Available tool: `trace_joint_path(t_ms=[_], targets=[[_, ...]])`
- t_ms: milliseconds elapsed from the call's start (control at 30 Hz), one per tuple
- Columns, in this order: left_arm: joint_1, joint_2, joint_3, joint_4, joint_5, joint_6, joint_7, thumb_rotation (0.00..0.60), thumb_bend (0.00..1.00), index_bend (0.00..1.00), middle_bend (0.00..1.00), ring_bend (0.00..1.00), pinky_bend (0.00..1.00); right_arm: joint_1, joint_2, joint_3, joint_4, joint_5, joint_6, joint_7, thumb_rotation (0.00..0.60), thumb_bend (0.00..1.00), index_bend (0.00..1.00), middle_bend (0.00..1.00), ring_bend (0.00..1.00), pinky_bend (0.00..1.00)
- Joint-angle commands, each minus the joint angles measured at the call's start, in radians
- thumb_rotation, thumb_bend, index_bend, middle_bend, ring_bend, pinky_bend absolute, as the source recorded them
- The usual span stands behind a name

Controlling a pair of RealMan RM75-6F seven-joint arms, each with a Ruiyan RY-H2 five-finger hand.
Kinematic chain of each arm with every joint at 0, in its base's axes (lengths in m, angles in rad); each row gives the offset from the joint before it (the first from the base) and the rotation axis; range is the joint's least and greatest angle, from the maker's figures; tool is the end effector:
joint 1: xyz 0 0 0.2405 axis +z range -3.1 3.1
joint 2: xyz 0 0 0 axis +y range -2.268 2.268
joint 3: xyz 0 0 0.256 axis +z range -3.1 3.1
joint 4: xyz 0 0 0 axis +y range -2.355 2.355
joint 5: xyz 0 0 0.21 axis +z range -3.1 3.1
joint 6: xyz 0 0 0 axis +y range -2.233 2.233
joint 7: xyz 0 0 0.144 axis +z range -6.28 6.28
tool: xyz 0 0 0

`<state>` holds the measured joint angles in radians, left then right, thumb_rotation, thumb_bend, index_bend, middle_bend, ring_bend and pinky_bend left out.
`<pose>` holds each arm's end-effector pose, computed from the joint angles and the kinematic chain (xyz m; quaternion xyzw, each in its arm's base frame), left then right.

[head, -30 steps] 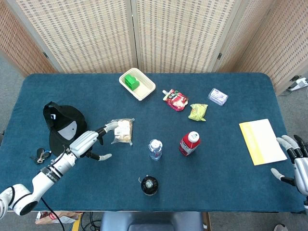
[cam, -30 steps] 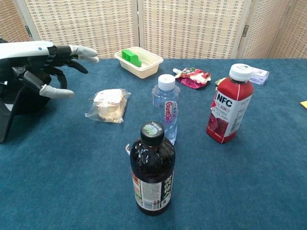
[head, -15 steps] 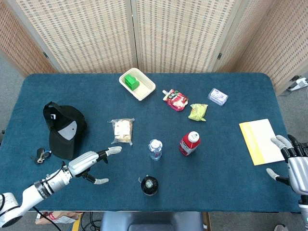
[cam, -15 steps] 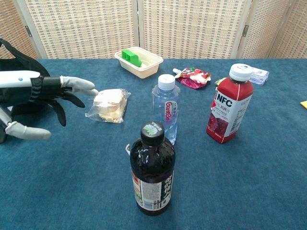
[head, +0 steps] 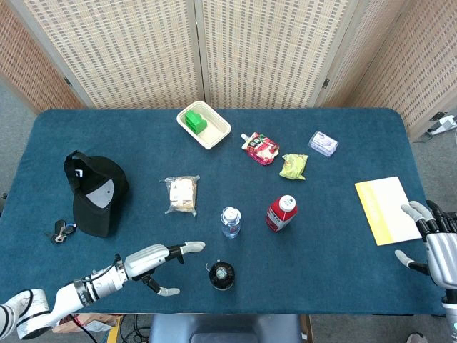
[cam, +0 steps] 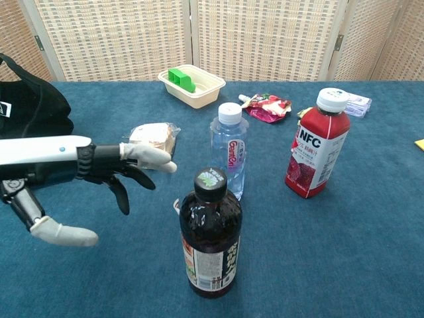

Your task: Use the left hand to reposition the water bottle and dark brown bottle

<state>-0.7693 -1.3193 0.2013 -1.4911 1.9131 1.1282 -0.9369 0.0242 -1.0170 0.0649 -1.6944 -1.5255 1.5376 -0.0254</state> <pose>-0.1699 0.2554 0.0147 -0.7334 -0.5404 -0.4124 0.0095 -0.3042 -0.1648 0.1910 0.5868 -0.3656 0.3841 0.6119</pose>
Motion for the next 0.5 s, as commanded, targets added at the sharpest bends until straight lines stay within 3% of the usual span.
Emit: trace_joint_path(t_ms=[33,500], targets=[[-0.015,-0.036,0.0,0.017,-0.006,-0.021,0.009,0.6,0.22,0.07,0.03,0.12,0.28,-0.001,0.0,0.0,0.003,0.002,0.001,0.003,0.6,0.09,0.19,0.16,0.05,0.18],[-0.055,-0.17,-0.042,0.062,-0.067,-0.061,0.06,0.6,0.22,0.07,0.03,0.12,0.28,-0.008,0.003,-0.004,0.027,0.006,0.002,0.035,0.6,0.09,0.19,0.16,0.05,0.18]])
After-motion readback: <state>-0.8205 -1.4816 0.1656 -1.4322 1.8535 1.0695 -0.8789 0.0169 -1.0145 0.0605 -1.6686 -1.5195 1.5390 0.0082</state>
